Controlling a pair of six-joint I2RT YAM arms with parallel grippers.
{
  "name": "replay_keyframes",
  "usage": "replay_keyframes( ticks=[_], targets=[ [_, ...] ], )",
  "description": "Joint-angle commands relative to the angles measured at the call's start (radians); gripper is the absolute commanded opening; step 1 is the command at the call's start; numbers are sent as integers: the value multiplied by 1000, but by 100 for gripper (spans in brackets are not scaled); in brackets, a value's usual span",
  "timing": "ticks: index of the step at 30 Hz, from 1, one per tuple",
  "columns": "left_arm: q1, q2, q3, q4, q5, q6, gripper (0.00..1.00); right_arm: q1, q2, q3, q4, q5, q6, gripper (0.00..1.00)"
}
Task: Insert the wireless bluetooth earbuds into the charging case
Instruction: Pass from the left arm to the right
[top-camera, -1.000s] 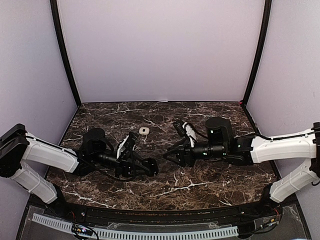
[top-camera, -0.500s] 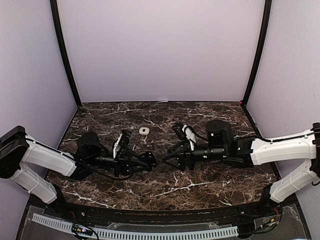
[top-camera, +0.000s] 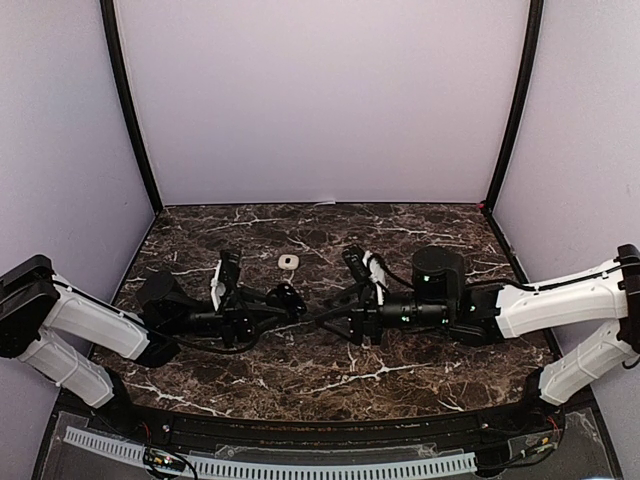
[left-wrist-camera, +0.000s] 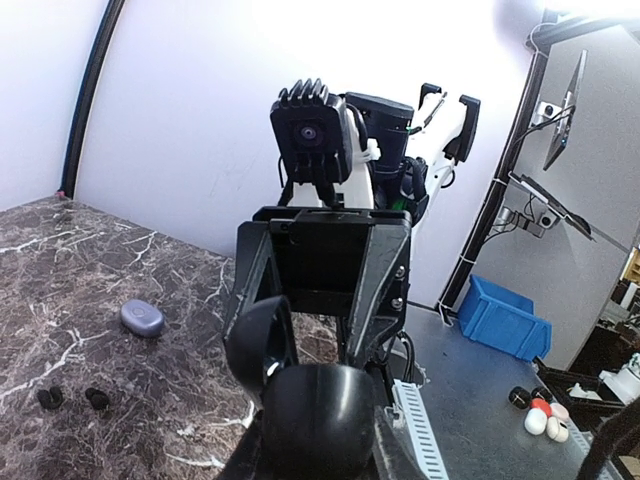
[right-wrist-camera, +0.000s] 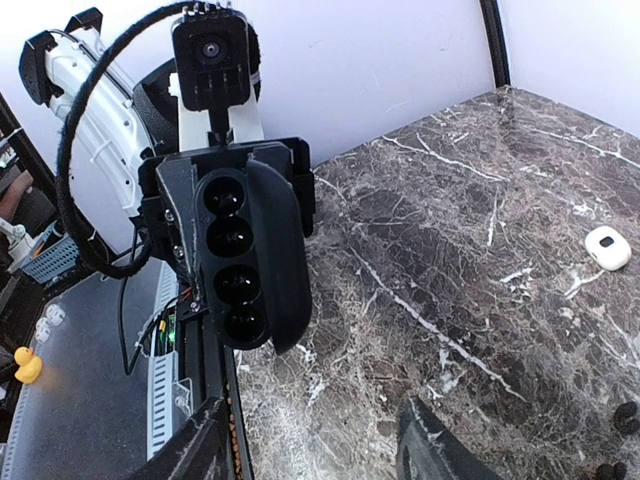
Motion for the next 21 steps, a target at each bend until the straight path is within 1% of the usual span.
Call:
replay_keyframes(
  ticks=[1, 8, 15, 21],
  targets=[
    [0, -6, 1, 78, -7, -25, 15, 14, 12, 24, 92, 19, 7, 52],
    [0, 7, 6, 81, 12, -32, 15, 18, 50, 87, 64, 1, -13, 48],
    [-1, 30, 23, 81, 47, -39, 15, 23, 86, 132, 46, -18, -25, 36],
    [-2, 31, 25, 81, 57, -40, 15, 30, 120, 168, 10, -39, -37, 33]
  ],
)
